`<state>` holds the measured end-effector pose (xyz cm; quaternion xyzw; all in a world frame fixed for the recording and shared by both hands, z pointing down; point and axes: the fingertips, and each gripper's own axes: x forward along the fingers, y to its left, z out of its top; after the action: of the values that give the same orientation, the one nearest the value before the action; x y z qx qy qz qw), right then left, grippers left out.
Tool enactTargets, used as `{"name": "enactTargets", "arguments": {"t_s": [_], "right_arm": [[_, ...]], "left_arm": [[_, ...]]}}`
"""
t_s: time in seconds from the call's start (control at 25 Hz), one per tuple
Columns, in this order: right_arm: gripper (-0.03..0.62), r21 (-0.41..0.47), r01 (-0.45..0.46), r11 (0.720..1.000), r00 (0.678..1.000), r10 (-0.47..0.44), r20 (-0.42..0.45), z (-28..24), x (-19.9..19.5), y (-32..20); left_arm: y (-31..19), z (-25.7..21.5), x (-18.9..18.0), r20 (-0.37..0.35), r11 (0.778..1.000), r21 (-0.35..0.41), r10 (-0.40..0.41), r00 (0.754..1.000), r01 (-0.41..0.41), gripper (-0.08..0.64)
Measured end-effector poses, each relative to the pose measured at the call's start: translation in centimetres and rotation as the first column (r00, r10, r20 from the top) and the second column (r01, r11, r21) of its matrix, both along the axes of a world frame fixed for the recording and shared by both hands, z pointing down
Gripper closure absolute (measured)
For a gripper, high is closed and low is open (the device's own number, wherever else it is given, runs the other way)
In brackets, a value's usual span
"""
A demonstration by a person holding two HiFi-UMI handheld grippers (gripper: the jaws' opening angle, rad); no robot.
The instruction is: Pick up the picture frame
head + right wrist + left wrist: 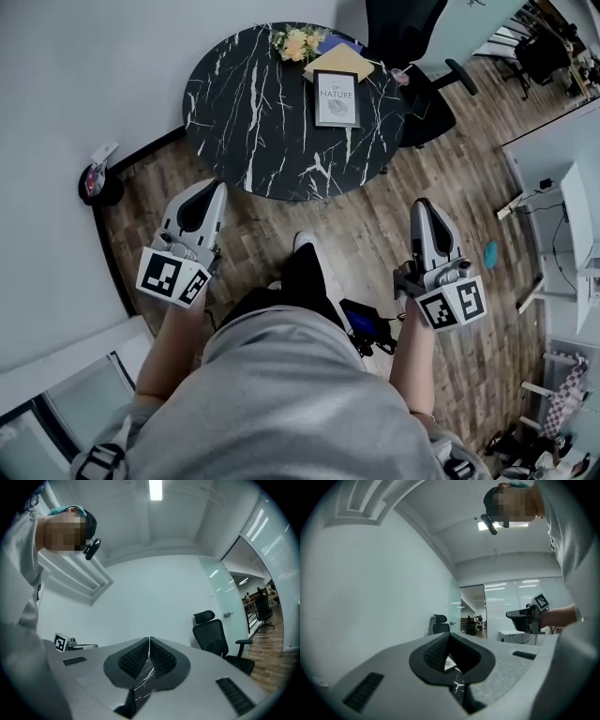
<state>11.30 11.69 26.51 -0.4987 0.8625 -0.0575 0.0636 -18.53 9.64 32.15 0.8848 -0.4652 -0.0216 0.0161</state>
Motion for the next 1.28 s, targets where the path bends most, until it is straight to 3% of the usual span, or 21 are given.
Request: {"name": "enactTargets", "arguments": {"t_s": [1.28], "right_arm": [[0.566, -0.014, 0.186, 0.982, 0.981, -0.185, 0.051, 2.0, 5.3, -22.2]], "left_arm": [[-16.8, 0.4, 5.8, 0.017, 0.985, 0.002, -0.172, 0.985, 0.172, 0.554]]}}
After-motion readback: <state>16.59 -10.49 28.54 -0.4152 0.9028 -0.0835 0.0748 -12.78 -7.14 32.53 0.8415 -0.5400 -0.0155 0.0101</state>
